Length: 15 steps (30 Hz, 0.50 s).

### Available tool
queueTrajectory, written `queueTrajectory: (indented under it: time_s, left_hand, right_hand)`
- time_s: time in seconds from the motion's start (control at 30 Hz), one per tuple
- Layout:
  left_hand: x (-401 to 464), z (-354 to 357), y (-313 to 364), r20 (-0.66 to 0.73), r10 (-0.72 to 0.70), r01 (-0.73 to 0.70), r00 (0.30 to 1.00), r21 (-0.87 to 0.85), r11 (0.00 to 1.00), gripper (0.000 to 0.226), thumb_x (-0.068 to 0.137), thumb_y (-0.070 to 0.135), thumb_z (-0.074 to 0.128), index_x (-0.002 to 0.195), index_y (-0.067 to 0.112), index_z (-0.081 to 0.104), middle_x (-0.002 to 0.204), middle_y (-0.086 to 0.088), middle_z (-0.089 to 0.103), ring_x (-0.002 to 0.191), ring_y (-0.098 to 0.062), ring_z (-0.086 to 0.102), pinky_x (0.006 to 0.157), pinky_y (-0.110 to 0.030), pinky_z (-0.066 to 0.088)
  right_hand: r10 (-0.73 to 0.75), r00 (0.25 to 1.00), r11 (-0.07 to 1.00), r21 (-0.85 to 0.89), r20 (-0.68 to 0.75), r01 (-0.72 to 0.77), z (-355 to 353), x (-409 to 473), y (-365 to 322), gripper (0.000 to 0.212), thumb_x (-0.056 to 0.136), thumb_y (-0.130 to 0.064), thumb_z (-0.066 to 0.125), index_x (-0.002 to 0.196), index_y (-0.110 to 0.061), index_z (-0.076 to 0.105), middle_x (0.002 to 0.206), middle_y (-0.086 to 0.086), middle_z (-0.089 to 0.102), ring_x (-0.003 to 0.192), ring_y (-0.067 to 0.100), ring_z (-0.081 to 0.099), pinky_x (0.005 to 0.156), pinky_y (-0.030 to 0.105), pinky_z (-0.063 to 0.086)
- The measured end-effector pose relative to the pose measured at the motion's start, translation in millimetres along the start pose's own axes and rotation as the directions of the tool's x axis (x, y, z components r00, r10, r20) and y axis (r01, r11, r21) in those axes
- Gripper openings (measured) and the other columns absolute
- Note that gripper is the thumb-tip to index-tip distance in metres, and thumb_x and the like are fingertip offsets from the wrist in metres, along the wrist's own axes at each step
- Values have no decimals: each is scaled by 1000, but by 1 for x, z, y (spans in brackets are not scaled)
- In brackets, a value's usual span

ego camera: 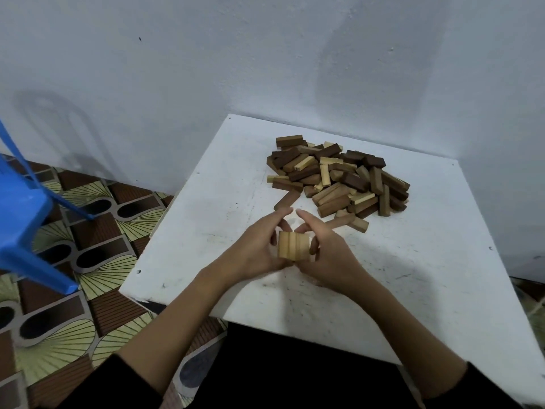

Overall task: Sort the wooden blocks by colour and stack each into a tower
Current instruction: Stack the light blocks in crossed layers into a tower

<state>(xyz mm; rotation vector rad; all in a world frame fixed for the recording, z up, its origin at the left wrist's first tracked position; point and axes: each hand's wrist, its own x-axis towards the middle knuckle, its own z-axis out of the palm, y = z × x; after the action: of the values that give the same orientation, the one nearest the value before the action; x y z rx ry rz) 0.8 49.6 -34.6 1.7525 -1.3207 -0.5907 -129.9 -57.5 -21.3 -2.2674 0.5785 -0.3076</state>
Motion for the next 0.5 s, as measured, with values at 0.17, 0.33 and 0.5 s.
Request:
queueTrajectory:
  time_s: [0.17, 0.33, 0.5]
  left_hand:
    - [15, 33, 23, 58, 24, -28, 998, 69, 997, 83, 66, 36, 72, 140, 24, 38, 114, 3, 59, 108, -16, 45, 91, -39, 44]
    - [21, 56, 29, 119, 77, -89, 990, 100, 991, 82, 71, 30, 74, 143, 25, 35, 111, 2, 59, 102, -16, 47, 88, -39, 44]
    - [18, 62, 23, 138, 87, -108, 987, 153, 982, 88, 69, 31, 82, 143, 20, 36, 114, 3, 59, 101, -11, 45, 87, -39, 44]
  right_hand:
    - [104, 993, 990, -90, -57, -109, -31, -32, 16, 73, 80, -21, 71, 142, -26, 33, 112, -14, 48, 103, 9, 42, 87, 29, 40]
    - [166, 985, 979, -113, -45, -170, -43, -55, 26, 82, 77, -31, 75, 143, -31, 27, 123, -12, 50, 114, 14, 35, 90, 31, 36]
    - [221, 975, 968, -123, -4, -220, -42, -56, 31, 76, 83, -28, 66, 144, -33, 22, 134, -8, 48, 122, 16, 31, 101, 42, 36]
